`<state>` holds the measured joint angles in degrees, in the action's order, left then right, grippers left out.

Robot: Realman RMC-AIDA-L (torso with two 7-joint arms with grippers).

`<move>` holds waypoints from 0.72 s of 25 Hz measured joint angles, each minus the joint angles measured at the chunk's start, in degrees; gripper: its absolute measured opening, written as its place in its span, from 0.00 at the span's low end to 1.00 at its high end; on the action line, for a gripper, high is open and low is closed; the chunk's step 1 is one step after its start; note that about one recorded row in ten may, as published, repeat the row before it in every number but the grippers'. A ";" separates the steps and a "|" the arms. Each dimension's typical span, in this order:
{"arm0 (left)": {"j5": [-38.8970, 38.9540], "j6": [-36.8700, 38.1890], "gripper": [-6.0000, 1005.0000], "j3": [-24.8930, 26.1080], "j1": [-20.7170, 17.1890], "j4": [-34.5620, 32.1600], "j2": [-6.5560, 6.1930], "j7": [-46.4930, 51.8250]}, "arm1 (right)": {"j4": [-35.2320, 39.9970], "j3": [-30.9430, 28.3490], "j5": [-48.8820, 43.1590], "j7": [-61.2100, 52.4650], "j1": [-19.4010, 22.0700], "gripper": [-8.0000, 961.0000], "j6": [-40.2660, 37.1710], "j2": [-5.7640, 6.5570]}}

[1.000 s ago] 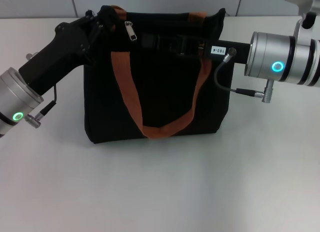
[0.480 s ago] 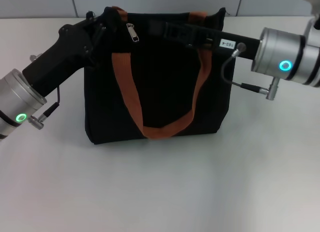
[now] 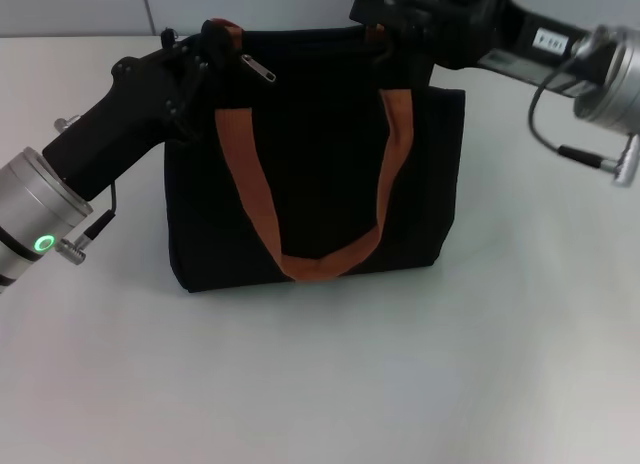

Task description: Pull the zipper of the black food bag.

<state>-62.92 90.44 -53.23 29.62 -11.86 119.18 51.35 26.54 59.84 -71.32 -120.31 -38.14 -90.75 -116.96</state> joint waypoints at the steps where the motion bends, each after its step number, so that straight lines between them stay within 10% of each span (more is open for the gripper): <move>1: -0.01 0.26 0.03 -0.14 0.01 0.00 0.00 0.06 | -0.57 0.09 -0.03 -2.78 -0.39 0.39 -0.02 0.32; 8: -0.11 3.07 0.03 -0.31 -0.09 0.01 0.00 0.44 | -5.28 -0.57 0.13 -5.01 -1.85 0.58 -0.88 -1.30; 18: -0.53 7.17 0.03 -1.95 2.15 1.53 -0.01 0.50 | -6.03 1.89 -0.27 28.19 1.96 0.71 -4.91 -2.57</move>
<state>-63.44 97.61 -55.18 31.77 -10.33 119.17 51.85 20.51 61.73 -71.59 -92.12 -36.18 -95.66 -119.53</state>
